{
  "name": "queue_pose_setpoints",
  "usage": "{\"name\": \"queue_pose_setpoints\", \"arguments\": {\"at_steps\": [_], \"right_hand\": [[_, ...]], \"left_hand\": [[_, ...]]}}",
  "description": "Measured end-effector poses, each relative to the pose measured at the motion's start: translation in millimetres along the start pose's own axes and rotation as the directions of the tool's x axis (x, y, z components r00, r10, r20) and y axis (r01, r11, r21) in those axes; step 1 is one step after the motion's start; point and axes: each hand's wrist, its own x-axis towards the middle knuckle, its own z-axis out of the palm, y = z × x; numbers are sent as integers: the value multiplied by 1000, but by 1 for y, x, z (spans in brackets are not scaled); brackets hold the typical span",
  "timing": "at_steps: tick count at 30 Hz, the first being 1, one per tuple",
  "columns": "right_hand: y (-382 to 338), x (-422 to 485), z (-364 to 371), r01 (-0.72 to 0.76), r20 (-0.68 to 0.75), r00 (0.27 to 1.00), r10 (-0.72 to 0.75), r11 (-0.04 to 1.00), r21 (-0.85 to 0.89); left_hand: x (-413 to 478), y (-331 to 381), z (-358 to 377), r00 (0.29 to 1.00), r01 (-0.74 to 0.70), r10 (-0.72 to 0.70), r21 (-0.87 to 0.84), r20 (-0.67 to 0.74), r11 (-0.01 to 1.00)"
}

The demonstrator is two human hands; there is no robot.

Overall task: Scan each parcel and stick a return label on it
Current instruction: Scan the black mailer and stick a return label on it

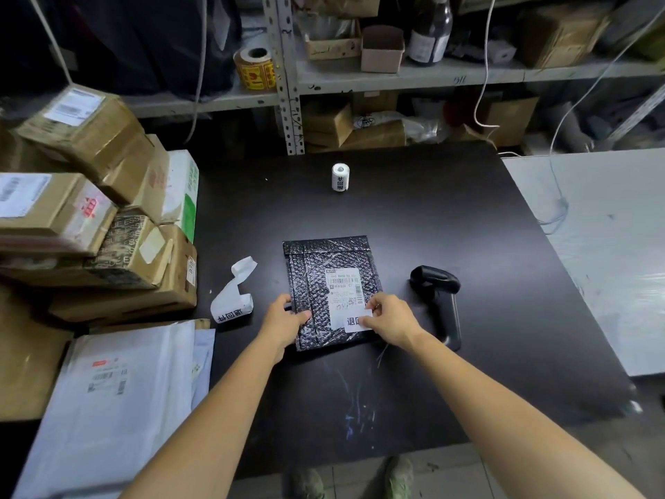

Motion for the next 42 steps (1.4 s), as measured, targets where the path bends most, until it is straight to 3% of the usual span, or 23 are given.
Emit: {"name": "queue_pose_setpoints", "arguments": {"at_steps": [8, 15, 18, 24, 27, 31, 37, 42], "right_hand": [[1, 0, 0, -38, -86, 996, 24, 986, -162], [11, 10, -17, -126, -147, 982, 121, 992, -24], [3, 10, -16, -129, -92, 985, 147, 974, 184], [-19, -2, -13, -280, 161, 960, 230, 749, 600], [-27, -14, -12, -352, 299, 930, 212, 743, 569], [-32, -30, 3, -343, 221, 936, 272, 842, 417], [-26, -57, 6, -321, 259, 944, 206, 759, 567], [-48, -77, -17, -214, 167, 976, 137, 723, 657]], "left_hand": [[3, -4, 0, 1000, 19, -18, -26, 22, 999], [0, -4, -10, 991, 100, -89, -109, 98, 989], [-8, -3, -21, 985, 97, -77, -131, 152, 987], [-30, 1, -49, 970, 98, -59, -155, 235, 983], [-44, 2, -56, 963, 97, -57, -141, 263, 985], [-58, -3, -60, 953, 86, -50, -110, 298, 990], [-86, -13, -68, 951, 49, -9, -123, 308, 991], [-129, -12, -73, 985, -35, 53, -109, 165, 993]]}}
